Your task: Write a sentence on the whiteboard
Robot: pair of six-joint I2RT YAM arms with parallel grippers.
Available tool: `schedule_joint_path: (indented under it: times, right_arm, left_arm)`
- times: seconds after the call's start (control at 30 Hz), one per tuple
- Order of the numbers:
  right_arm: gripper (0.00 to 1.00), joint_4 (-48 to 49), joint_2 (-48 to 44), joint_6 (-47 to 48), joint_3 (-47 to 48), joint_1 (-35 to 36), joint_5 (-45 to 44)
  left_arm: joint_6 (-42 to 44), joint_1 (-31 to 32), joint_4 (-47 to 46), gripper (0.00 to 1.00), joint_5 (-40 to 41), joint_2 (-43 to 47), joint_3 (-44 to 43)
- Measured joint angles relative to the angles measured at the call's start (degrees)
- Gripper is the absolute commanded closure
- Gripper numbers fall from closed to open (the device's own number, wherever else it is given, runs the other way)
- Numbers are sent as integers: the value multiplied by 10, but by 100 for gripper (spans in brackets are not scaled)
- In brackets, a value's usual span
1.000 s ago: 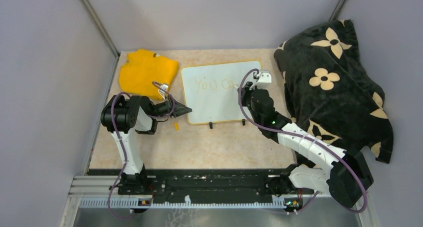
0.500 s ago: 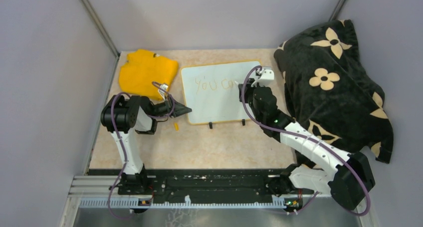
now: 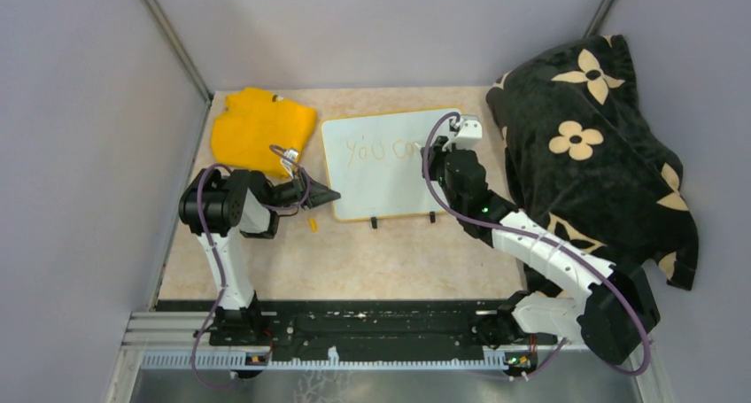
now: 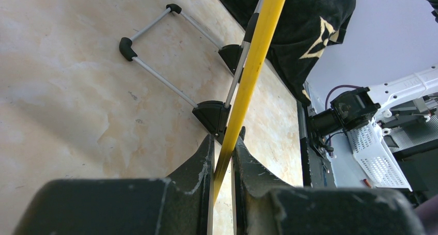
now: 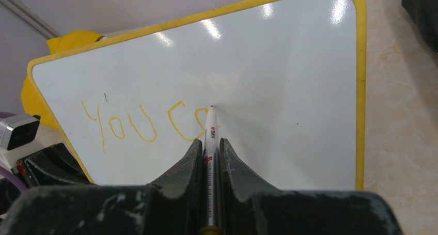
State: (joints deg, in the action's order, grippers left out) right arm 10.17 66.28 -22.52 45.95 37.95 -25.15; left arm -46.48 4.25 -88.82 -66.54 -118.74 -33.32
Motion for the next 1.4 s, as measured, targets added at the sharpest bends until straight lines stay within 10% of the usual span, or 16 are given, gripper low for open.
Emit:
schedule_joint_path:
  times: [1.4]
  right_arm:
    - [100, -2, -18, -19, -46, -4, 8]
  left_arm:
    - [0, 0, 0, 100, -1, 0, -2]
